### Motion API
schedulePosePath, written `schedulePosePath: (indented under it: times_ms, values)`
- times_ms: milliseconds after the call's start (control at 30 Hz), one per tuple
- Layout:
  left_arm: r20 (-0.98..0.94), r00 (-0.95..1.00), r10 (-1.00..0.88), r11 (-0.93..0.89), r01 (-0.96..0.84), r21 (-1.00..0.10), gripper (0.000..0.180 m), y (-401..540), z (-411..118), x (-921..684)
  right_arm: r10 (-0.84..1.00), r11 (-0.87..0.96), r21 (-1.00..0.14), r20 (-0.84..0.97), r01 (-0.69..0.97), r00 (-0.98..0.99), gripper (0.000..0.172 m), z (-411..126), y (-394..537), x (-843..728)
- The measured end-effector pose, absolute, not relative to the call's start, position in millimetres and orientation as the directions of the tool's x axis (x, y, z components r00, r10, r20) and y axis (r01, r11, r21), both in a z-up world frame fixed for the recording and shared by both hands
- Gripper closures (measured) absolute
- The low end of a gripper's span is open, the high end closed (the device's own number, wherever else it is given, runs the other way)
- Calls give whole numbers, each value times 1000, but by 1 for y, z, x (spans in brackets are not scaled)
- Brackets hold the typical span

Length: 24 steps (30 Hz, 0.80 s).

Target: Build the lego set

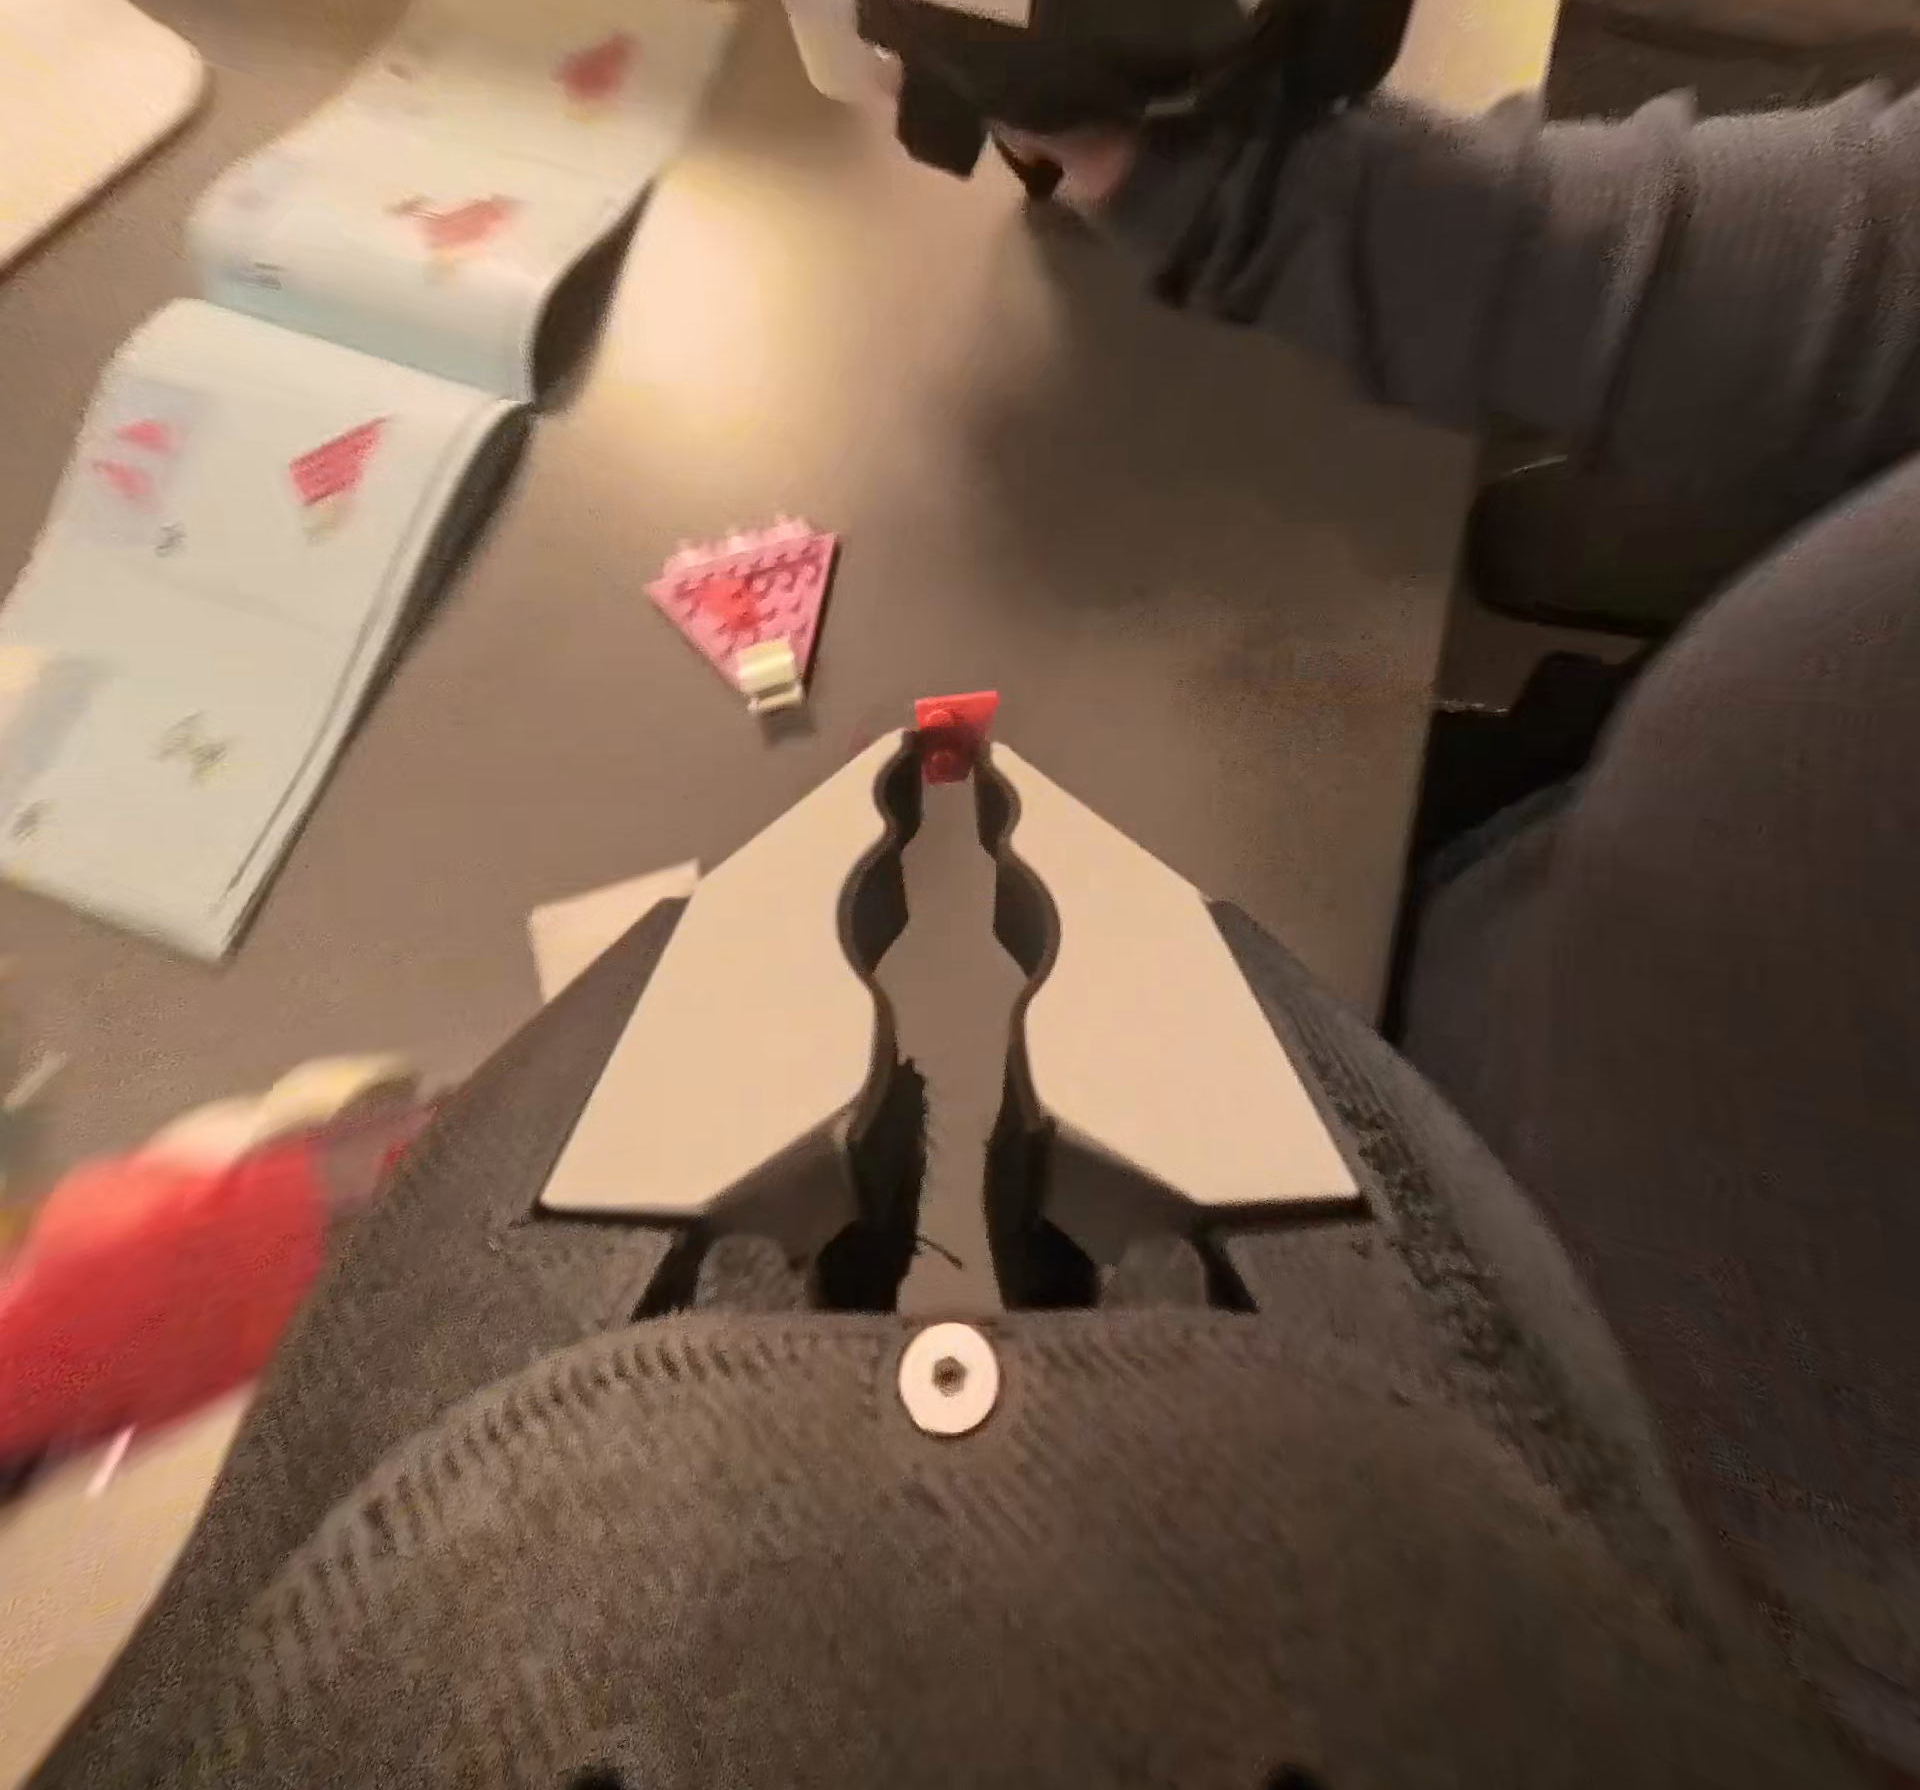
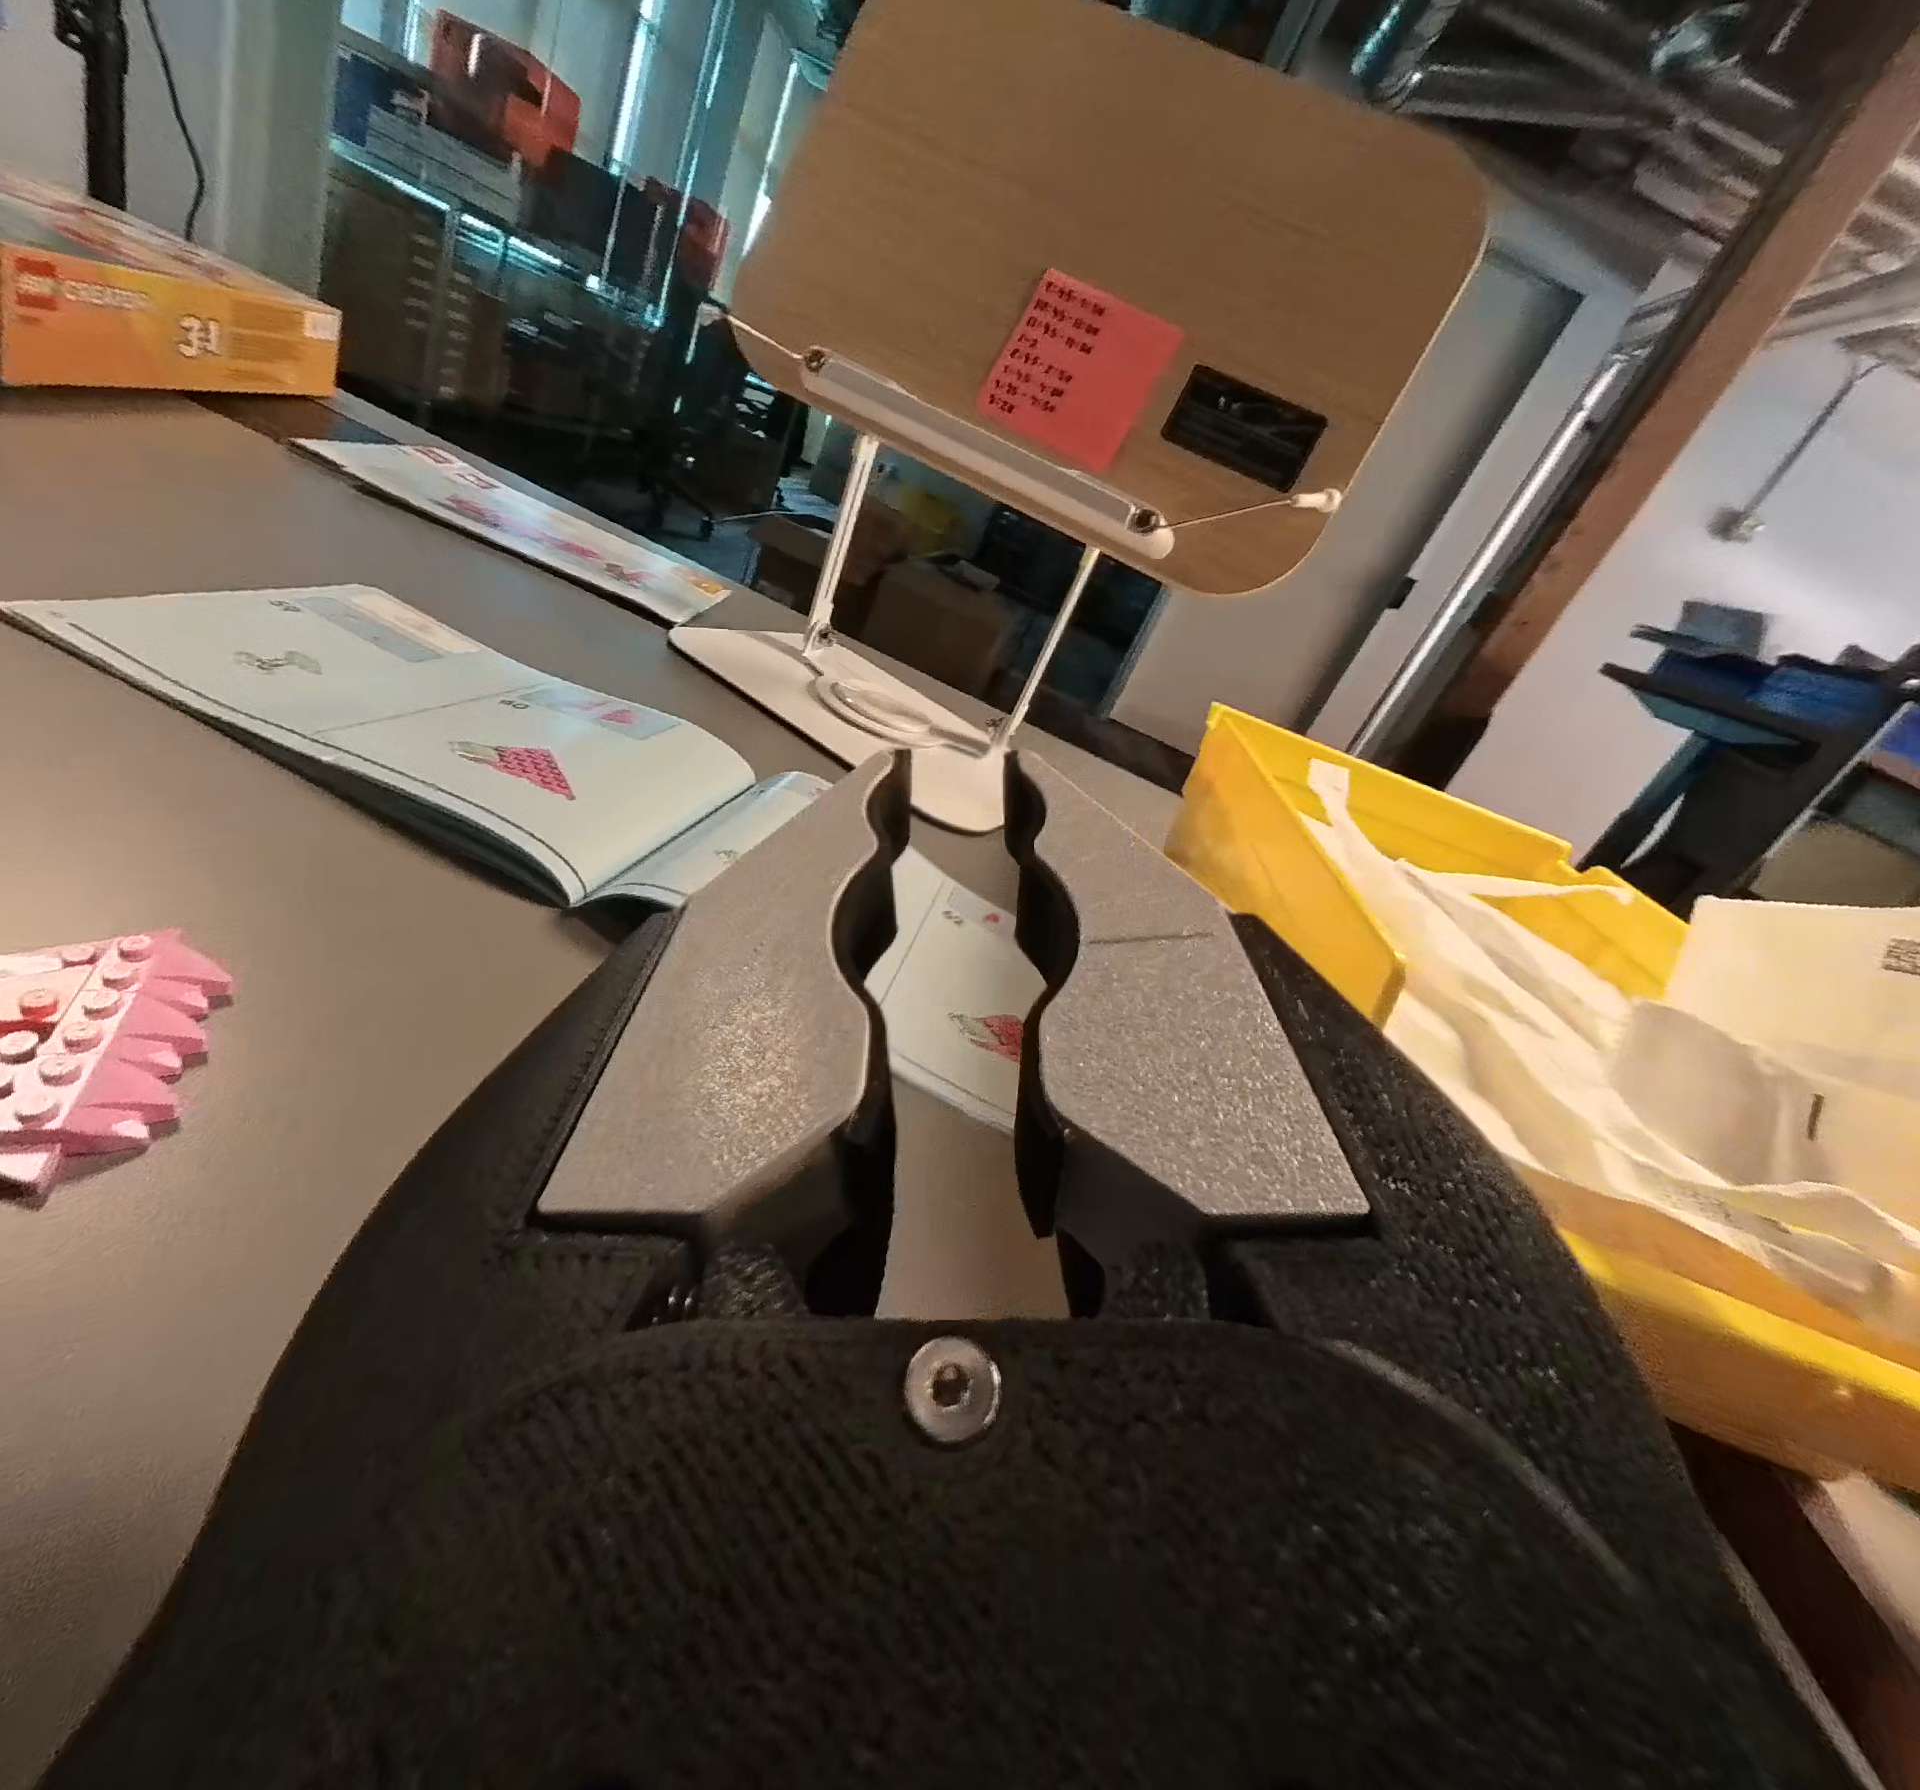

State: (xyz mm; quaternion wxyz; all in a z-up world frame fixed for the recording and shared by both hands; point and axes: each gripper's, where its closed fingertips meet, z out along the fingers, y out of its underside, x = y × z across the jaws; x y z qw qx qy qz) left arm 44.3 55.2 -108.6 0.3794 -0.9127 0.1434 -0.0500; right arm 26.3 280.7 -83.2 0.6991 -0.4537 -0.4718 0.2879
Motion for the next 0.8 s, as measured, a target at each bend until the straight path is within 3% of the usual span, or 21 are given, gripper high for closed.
schedulePosePath:
  times_ms: [100,200,333,467,567,700,800]
  values:
    - [-112,939,-326,-689,-317,-652,171,100,-150,50,852,416,-907,413,61,323,156,-91,275,26]
    - [-64,935,-350,-743,-319,-589,171,122,-176,54,912,363,-913,390,187,131,164,-112,259,29]
    - [22,936,-352,-787,-283,-548,171,139,-188,55,975,211,-902,164,378,-153,146,-142,224,53]
    - [-8,936,-352,-797,-304,-522,171,148,-197,53,947,206,-841,44,501,-317,137,-164,195,76]
    - [26,935,-353,-793,-285,-538,171,154,-198,59,926,269,-810,69,521,-370,132,-173,182,81]
    - [23,935,-355,-780,-282,-558,151,150,-191,60,908,284,-815,60,505,-415,130,-176,170,77]
    - [-93,943,-321,-655,-292,-697,162,147,-163,50,902,275,-816,36,509,-430,127,-180,167,73]
